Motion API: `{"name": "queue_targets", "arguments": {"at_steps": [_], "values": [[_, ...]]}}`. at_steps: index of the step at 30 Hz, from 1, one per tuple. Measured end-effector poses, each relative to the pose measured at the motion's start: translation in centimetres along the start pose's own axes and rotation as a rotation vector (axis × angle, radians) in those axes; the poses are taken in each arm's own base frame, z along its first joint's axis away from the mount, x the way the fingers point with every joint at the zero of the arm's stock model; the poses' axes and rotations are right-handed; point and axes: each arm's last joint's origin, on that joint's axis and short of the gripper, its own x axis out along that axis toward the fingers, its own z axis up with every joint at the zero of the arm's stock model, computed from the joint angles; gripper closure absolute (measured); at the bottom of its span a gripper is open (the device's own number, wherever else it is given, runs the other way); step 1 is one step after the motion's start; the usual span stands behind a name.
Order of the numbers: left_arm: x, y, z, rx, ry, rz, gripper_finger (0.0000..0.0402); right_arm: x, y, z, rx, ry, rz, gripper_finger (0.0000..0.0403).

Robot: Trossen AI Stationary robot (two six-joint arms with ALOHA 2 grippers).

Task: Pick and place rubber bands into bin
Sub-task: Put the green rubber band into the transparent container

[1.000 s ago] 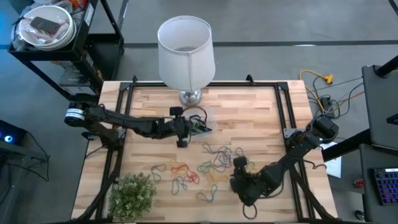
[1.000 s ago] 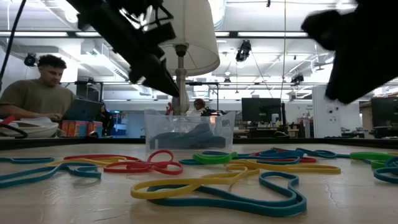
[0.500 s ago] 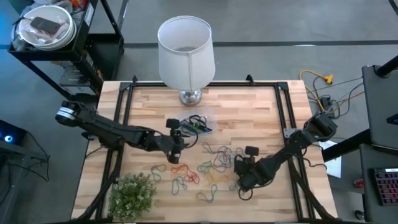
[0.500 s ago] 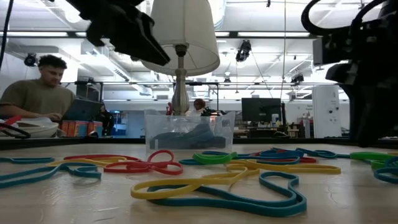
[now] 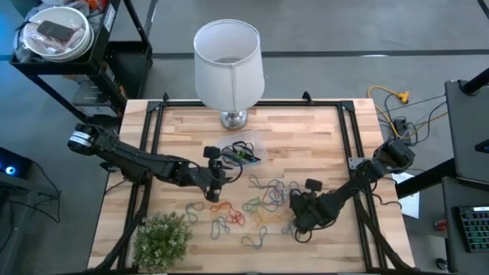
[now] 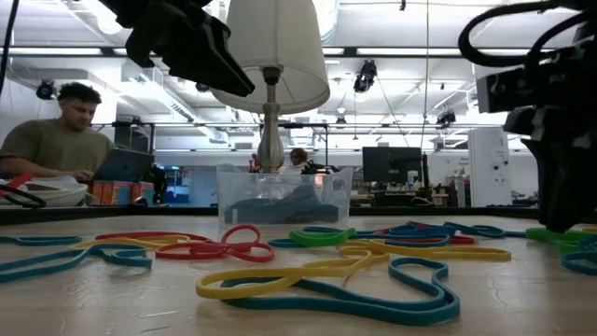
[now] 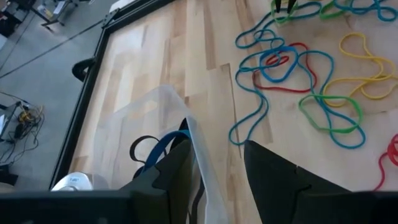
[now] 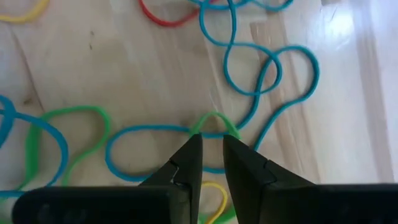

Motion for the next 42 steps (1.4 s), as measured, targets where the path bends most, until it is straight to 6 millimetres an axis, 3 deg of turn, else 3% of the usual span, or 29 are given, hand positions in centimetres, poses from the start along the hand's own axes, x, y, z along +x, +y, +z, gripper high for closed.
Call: {"name": "queue_targets", "arguments": {"at_steps": [11, 27, 42], "values": [[0.0, 0.0, 0.0, 0.0, -0.001, -0.001, 0.0271, 0.0, 0.1, 0.0, 0.015, 0.004, 0.015, 0.0342], [0.1, -0.2, -0.4, 0.006, 0.012, -0.003, 0.0271, 0.0, -0.1, -0.1, 0.032, -0.027, 0.052, 0.031], [0.1, -0.2, -0.4, 0.005, 0.011, -0.003, 0.0271, 0.8, -0.2, -0.6, 0.052, -0.005, 0.078, 0.0326]]}}
